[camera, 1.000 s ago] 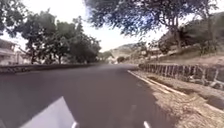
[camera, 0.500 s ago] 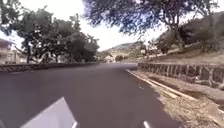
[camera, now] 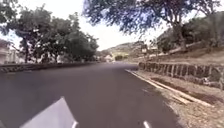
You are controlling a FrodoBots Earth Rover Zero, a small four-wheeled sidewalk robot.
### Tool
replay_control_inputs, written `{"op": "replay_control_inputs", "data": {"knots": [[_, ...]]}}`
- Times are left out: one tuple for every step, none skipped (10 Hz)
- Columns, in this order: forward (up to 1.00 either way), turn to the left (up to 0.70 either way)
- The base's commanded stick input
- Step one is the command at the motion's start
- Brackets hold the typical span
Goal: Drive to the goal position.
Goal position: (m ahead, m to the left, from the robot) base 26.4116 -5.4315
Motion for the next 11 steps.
{"op": "replay_control_inputs", "data": {"knots": [[0.6,0.0],[0.6,0.0],[0.6,0.0],[0.6,0.0],[0.6,0.0],[0.6,0.0],[0.6,0.0],[0.6,0.0],[0.6,0.0],[0.6,0.0],[0.6,0.0]]}}
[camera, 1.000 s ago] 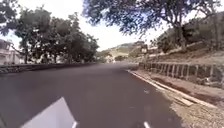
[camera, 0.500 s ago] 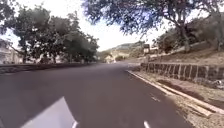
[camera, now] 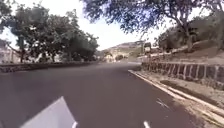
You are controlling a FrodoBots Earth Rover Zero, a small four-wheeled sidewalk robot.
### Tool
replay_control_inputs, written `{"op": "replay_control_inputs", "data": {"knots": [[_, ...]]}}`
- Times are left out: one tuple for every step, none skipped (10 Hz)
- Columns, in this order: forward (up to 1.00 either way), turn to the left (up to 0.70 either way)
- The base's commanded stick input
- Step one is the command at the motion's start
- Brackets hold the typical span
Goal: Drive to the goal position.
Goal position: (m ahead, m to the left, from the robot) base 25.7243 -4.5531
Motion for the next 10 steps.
{"op": "replay_control_inputs", "data": {"knots": [[0.6,0.0],[0.6,0.0],[0.6,0.0],[0.6,0.0],[0.6,0.0],[0.6,0.0],[0.6,0.0],[0.6,0.0],[0.6,0.0],[0.6,0.0]]}}
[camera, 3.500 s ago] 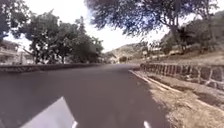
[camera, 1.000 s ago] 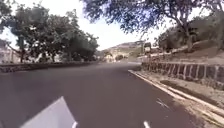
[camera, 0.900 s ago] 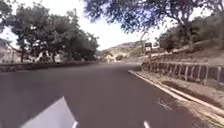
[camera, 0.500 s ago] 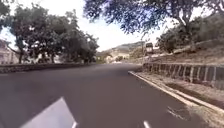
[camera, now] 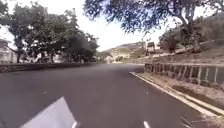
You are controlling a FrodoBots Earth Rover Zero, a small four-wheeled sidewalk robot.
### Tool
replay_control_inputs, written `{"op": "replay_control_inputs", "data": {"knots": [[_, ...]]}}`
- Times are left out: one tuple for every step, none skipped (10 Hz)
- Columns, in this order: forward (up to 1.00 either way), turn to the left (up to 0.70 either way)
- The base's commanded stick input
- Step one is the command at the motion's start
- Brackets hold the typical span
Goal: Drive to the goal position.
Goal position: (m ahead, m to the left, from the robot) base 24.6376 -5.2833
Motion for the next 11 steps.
{"op": "replay_control_inputs", "data": {"knots": [[0.6,0.0],[0.6,0.0],[0.6,0.0],[0.6,0.0],[0.45,-0.27],[0.45,-0.27],[0.45,-0.27],[0.45,-0.27],[0.45,-0.27],[0.45,-0.27],[0.45,-0.27]]}}
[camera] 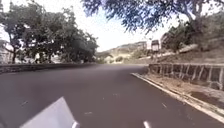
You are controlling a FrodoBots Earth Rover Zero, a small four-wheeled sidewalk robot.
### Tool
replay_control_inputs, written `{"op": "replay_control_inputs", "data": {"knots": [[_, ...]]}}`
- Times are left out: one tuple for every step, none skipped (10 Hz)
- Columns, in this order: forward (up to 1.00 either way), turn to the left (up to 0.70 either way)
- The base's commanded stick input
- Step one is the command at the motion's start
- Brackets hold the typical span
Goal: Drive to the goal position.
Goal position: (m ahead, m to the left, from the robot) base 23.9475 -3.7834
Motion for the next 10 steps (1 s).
{"op": "replay_control_inputs", "data": {"knots": [[0.45,-0.27],[0.45,-0.27],[0.45,-0.27],[0.45,-0.27],[0.45,-0.08],[0.45,-0.04],[0.45,0.0],[0.45,0.0],[0.45,0.0],[0.45,0.0]]}}
